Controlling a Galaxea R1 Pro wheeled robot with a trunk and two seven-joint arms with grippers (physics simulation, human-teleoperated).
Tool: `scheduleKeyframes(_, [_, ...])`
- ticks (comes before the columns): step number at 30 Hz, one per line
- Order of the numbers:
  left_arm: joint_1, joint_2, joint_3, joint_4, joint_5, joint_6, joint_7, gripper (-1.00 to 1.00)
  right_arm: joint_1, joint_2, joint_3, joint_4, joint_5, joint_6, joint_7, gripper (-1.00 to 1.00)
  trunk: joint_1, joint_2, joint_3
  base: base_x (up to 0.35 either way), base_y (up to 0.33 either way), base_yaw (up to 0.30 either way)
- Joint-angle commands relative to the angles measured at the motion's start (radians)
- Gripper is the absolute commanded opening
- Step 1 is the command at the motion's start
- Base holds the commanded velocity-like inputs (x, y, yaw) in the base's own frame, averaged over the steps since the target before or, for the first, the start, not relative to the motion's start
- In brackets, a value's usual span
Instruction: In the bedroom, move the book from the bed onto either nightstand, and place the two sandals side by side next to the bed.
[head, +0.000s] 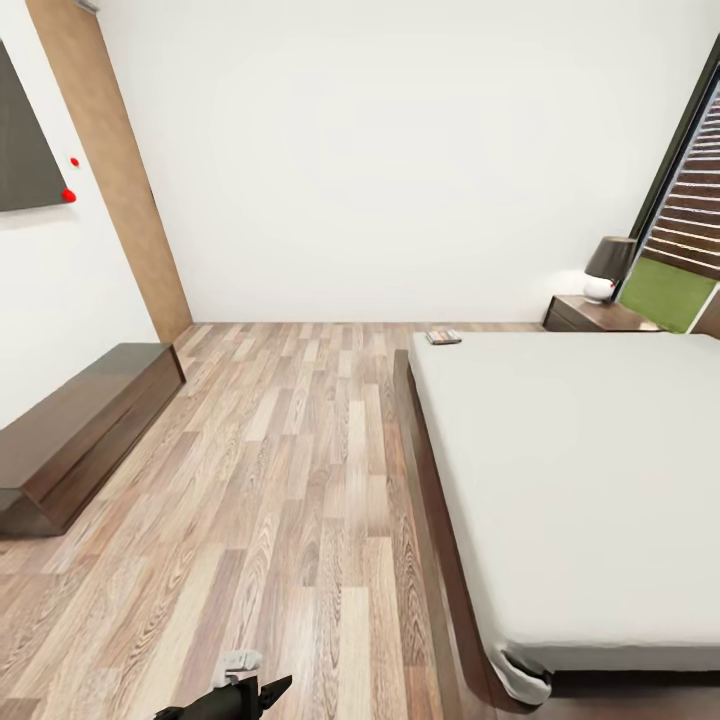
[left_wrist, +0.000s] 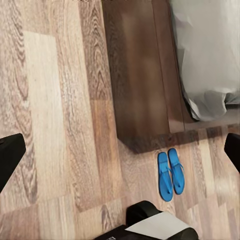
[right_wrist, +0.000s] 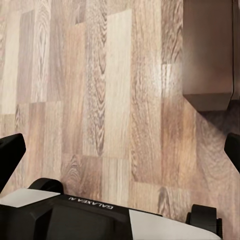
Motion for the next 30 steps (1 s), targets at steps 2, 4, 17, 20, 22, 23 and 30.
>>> scheduleKeyframes(2, [-0.001, 0.000, 0.006, 0.001, -0.011, -0.007, -0.002, 1.00, -0.001, -0.001, -0.008, 0.000, 0.010, -0.007, 0.005, 1.00, -0.008, 0.014, 0.005, 0.000, 0.000, 0.000])
scheduleKeyframes(4, [0.000, 0.000, 0.006, 0.001, -0.011, -0.007, -0.002, 1.00, -0.001, -0.001, -0.008, -0.001, 0.010, -0.007, 0.005, 1.00, -0.015, 0.028, 0.012, 0.000, 0.000, 0.000])
scheduleKeyframes(17, [0.000, 0.000, 0.005, 0.001, -0.010, -0.007, -0.002, 1.00, -0.001, -0.001, -0.010, -0.002, 0.007, -0.007, 0.006, 1.00, -0.065, 0.119, 0.052, 0.000, 0.000, 0.000])
scheduleKeyframes(20, [0.000, 0.000, 0.005, 0.001, -0.010, -0.007, -0.002, 1.00, -0.001, -0.001, -0.010, -0.002, 0.007, -0.007, 0.006, 1.00, -0.077, 0.140, 0.062, 0.000, 0.000, 0.000])
scheduleKeyframes(22, [0.000, 0.000, 0.005, 0.001, -0.010, -0.007, -0.002, 1.00, -0.001, -0.001, -0.010, -0.002, 0.007, -0.007, 0.006, 1.00, -0.084, 0.154, 0.068, 0.000, 0.000, 0.000])
scheduleKeyframes(23, [0.000, 0.000, 0.005, 0.001, -0.010, -0.007, -0.002, 1.00, -0.001, -0.001, -0.010, -0.002, 0.007, -0.007, 0.006, 1.00, -0.088, 0.161, 0.071, 0.000, 0.000, 0.000])
scheduleKeyframes(30, [0.000, 0.000, 0.005, 0.001, -0.010, -0.007, -0.002, 1.00, -0.001, -0.001, -0.010, -0.002, 0.007, -0.007, 0.006, 1.00, -0.115, 0.210, 0.093, 0.000, 0.000, 0.000])
